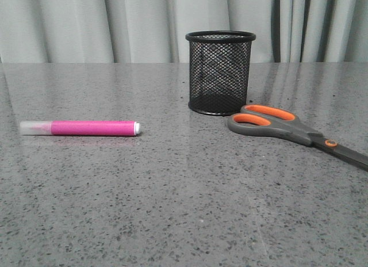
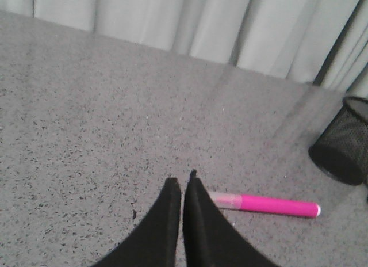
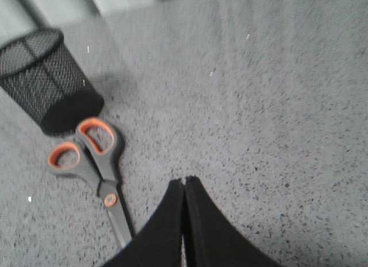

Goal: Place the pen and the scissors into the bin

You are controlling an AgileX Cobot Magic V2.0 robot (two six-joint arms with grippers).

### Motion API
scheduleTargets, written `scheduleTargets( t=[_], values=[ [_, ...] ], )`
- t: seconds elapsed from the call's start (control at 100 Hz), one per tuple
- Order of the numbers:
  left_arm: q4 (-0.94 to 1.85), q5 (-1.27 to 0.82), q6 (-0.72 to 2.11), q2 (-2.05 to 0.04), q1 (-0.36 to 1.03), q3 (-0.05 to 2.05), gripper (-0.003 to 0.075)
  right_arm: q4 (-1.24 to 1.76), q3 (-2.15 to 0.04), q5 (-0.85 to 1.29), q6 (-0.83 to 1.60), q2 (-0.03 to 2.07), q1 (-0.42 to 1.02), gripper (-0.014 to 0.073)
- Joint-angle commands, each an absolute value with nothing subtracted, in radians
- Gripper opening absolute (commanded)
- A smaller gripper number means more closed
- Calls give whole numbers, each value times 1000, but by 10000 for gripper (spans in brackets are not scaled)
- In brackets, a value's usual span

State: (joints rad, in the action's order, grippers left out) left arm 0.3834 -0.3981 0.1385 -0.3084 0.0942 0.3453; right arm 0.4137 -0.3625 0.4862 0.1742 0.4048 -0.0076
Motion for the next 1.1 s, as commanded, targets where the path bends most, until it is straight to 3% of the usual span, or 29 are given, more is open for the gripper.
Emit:
scheduleTargets(
  t=[0.0, 0.14, 0.23, 0.36, 0.46, 0.57, 0.79, 1.09],
  values=[
    [373, -421, 181, -420, 94, 448, -19, 410, -465, 496, 214, 515, -12, -58],
    [385, -474, 183, -522, 94, 513, -18, 410, -529, 536, 217, 597, -12, -53],
    [411, -474, 218, -560, 94, 529, -12, 420, -556, 551, 253, 618, -12, 15],
    [510, -479, 330, -601, 94, 548, 104, 430, -589, 563, 260, 636, -6, 302],
    [595, -476, 404, -635, 94, 561, 260, 430, -604, 566, 260, 636, -4, 433],
    [715, -482, 554, -676, 94, 578, 369, 430, -619, 580, 278, 636, -4, 433],
    [899, -662, 948, -841, 94, 677, 366, 439, -619, 589, 298, 636, -4, 433],
    [926, -931, 1476, -1177, 117, 870, 366, 439, -619, 589, 323, 636, -4, 433]
  ],
)
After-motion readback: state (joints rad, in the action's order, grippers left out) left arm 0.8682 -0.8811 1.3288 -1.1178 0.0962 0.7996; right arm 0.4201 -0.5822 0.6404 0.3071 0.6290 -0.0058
